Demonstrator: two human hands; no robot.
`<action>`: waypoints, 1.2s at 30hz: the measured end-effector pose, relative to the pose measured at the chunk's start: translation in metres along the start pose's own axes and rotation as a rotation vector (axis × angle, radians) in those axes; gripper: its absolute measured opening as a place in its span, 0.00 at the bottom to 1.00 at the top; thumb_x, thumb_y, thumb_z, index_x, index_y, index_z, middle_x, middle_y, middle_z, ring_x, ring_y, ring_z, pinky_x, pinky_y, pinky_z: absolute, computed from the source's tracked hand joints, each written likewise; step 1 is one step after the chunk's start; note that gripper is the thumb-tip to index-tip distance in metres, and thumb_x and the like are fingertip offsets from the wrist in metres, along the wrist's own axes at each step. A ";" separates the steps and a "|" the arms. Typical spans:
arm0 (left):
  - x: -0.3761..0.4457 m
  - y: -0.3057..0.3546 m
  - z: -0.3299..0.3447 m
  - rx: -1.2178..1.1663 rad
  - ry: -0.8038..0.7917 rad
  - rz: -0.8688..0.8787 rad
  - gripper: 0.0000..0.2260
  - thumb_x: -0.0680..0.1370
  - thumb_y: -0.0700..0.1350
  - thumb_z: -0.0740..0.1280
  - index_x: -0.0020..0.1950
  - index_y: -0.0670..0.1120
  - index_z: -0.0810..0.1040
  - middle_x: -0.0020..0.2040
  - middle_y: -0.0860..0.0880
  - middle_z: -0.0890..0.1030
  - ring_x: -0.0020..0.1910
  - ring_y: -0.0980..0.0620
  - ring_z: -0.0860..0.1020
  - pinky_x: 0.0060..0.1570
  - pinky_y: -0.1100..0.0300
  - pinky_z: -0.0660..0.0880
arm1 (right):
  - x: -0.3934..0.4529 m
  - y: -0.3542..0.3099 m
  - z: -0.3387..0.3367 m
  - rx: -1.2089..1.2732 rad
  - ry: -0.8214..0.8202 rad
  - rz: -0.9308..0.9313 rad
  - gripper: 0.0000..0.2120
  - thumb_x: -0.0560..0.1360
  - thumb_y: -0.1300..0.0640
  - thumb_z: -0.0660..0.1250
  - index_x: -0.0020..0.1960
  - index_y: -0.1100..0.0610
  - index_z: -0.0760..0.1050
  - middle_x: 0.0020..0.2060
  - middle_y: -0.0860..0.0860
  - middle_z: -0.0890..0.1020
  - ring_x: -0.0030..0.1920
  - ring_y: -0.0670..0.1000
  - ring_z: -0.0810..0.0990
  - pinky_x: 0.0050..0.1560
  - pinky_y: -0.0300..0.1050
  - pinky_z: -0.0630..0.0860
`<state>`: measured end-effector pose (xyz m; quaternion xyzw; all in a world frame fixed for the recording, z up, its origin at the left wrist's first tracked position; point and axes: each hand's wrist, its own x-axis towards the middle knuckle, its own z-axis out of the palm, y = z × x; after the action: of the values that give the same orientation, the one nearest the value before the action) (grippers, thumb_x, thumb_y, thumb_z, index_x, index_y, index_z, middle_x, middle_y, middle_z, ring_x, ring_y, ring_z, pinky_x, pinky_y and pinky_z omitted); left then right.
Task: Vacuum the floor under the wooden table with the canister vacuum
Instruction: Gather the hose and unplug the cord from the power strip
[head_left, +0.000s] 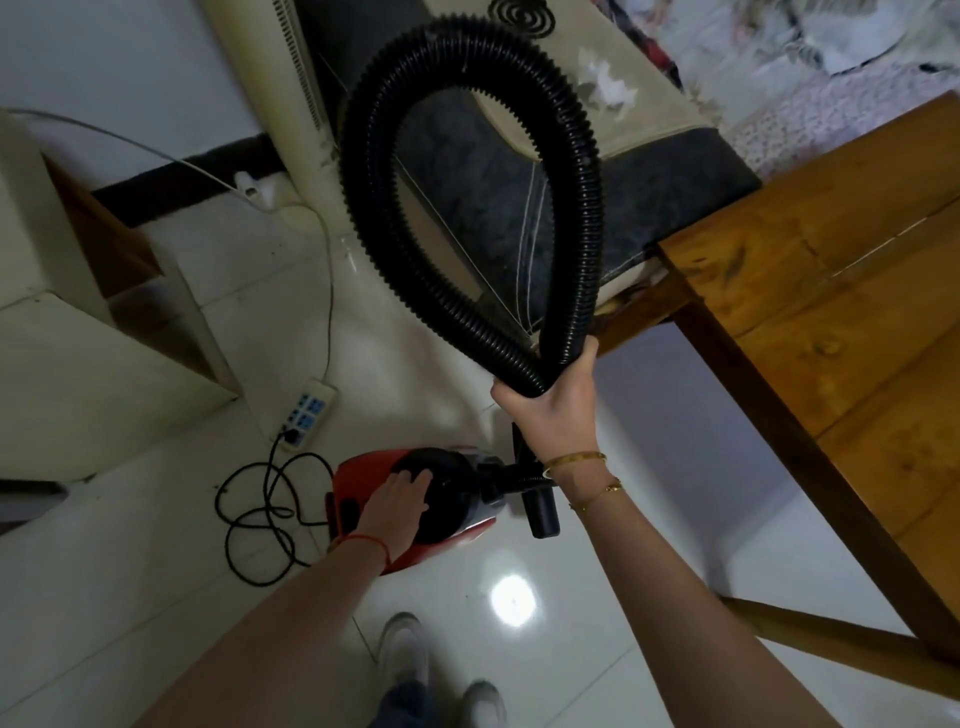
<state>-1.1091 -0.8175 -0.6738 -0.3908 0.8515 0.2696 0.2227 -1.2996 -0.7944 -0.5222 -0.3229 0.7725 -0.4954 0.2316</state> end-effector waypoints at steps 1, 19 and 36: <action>0.009 0.002 0.001 0.002 -0.002 0.007 0.23 0.82 0.44 0.57 0.76 0.44 0.57 0.67 0.41 0.70 0.64 0.44 0.69 0.63 0.54 0.67 | 0.005 0.006 0.003 -0.019 -0.006 0.008 0.31 0.59 0.53 0.74 0.55 0.53 0.59 0.47 0.53 0.72 0.48 0.49 0.75 0.39 0.32 0.72; 0.119 0.010 0.014 0.060 0.015 0.046 0.21 0.81 0.44 0.60 0.74 0.47 0.62 0.65 0.43 0.71 0.63 0.45 0.70 0.60 0.53 0.70 | 0.071 0.097 0.009 -0.071 0.039 0.108 0.38 0.59 0.48 0.75 0.61 0.58 0.60 0.52 0.56 0.74 0.52 0.52 0.77 0.52 0.45 0.78; 0.148 0.013 0.035 0.064 0.070 0.016 0.21 0.81 0.43 0.60 0.74 0.46 0.62 0.63 0.44 0.72 0.62 0.45 0.71 0.60 0.54 0.70 | 0.092 0.119 0.031 -0.270 0.076 -0.009 0.49 0.58 0.46 0.81 0.68 0.62 0.59 0.61 0.52 0.69 0.60 0.46 0.67 0.61 0.35 0.66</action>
<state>-1.2019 -0.8686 -0.7840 -0.3860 0.8700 0.2301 0.2029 -1.3736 -0.8448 -0.6470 -0.3358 0.8388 -0.3998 0.1545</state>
